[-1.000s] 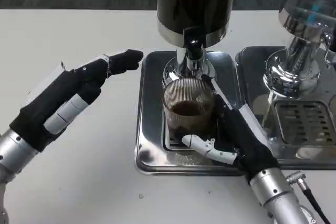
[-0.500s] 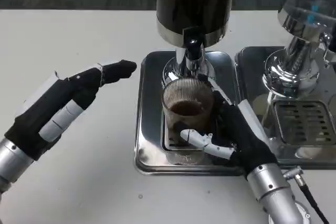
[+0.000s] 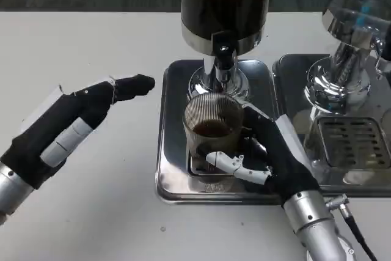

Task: Grasp the cup under the faucet to collect the drink, then remove the cup.

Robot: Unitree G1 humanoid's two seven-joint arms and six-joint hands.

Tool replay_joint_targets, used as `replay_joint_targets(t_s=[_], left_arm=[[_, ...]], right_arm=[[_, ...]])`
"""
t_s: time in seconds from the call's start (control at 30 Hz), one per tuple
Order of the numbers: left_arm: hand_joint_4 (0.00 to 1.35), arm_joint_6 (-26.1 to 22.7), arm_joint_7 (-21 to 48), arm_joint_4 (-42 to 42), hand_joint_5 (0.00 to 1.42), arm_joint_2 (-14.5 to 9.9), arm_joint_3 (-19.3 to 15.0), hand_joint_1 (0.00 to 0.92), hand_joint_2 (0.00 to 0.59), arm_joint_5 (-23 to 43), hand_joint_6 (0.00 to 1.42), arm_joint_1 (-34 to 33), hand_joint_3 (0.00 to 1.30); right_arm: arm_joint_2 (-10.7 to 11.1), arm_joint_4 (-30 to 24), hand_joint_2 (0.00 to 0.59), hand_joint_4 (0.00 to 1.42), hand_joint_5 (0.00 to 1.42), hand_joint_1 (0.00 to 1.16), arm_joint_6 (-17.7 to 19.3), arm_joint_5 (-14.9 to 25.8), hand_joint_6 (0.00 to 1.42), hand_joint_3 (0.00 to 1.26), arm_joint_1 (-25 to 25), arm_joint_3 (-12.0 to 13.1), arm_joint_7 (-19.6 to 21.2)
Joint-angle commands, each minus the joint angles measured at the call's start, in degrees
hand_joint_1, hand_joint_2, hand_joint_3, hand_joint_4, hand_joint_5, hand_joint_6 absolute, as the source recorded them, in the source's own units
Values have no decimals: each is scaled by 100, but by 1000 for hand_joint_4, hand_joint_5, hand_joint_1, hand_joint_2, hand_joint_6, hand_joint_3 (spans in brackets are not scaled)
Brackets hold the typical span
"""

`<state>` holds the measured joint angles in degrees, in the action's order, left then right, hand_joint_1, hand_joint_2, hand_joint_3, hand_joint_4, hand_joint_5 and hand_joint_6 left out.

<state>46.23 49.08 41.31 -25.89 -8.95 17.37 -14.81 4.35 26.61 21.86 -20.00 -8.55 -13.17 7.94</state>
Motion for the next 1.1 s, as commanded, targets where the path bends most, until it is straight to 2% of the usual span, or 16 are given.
replay_joint_targets(t_s=[0.03, 0.27, 0.47, 1.1], left_arm=[[225, -40, -45, -49, 189, -51, -54, 0, 113, -34, 137, 107, 307], [234, -49, -49, -43, 197, -58, -61, 0, 117, -35, 150, 98, 308], [237, -54, -51, -13, 200, -64, -64, 0, 120, -50, 153, 71, 308], [241, -79, -41, 133, 201, -32, -33, 0, 122, -91, 156, -34, 308]], right_arm=[[-64, 111, 204, 344, 340, 692, 115, -111, 441, 339, 58, -111, 154], [-136, 150, 205, 410, 407, 694, 265, -344, 509, 400, 137, -156, 754], [-178, 261, 204, 471, 496, 692, 412, -459, 645, 450, 139, -166, 1107], [-183, 331, 214, 559, 618, 680, 701, -484, 821, 528, 255, -31, 1566]])
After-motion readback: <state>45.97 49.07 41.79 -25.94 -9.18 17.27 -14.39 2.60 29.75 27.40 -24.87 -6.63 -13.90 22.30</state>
